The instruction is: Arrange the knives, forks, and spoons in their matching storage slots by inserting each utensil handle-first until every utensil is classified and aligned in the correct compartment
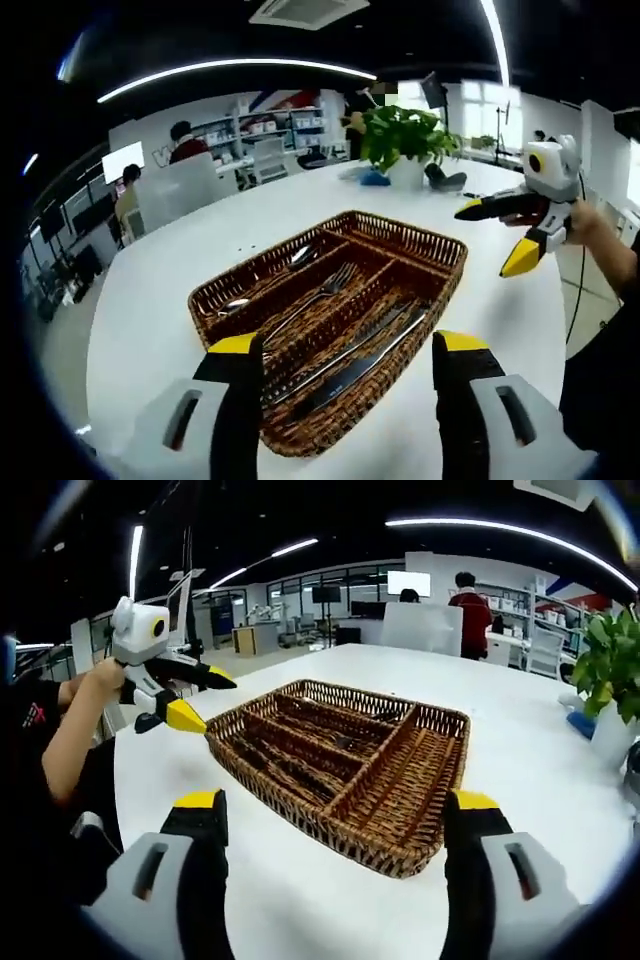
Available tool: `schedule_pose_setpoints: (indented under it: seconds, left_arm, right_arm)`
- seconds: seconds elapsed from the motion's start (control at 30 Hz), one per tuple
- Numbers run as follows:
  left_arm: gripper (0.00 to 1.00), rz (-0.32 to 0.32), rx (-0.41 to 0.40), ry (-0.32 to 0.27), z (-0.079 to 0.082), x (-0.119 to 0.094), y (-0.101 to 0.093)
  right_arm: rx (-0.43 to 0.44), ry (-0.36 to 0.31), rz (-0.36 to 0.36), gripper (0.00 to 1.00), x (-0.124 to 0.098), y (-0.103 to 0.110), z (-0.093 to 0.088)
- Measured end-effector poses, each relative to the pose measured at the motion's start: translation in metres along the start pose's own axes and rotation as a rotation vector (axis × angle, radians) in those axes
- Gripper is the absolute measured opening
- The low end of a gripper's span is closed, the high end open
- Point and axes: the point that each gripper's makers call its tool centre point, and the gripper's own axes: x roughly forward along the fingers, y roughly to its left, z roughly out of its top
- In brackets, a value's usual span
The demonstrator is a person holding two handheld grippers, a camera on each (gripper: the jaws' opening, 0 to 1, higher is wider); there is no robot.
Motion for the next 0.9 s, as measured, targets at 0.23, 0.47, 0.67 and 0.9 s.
schedule_pose_setpoints:
  seconds: [0.23, 0.47, 0.67, 0.9]
  left_arm:
    - [0.82, 0.109, -0.059, -0.042, -0.006, -0.019, 0.000]
    - [0.91, 0.197, -0.125, -0.079, -0.009, -0.038, 0.003]
    - [0.99, 0.239, -0.144, -0.080, -0.013, -0.046, -0.001]
    - [0.99, 0.274, -0.172, -0.065, -0.022, -0.053, 0.000]
  right_arm:
    - [0.010, -0.007, -0.047, 1.00, -0.011, 0.002, 0.003]
    - [0.021, -0.015, -0.070, 1.00, -0.018, 0.009, 0.008]
    - [0.028, -0.013, -0.087, 1.00, -0.021, 0.008, 0.007]
    - [0.032, -0.013, -0.102, 1.00, -0.028, 0.008, 0.005]
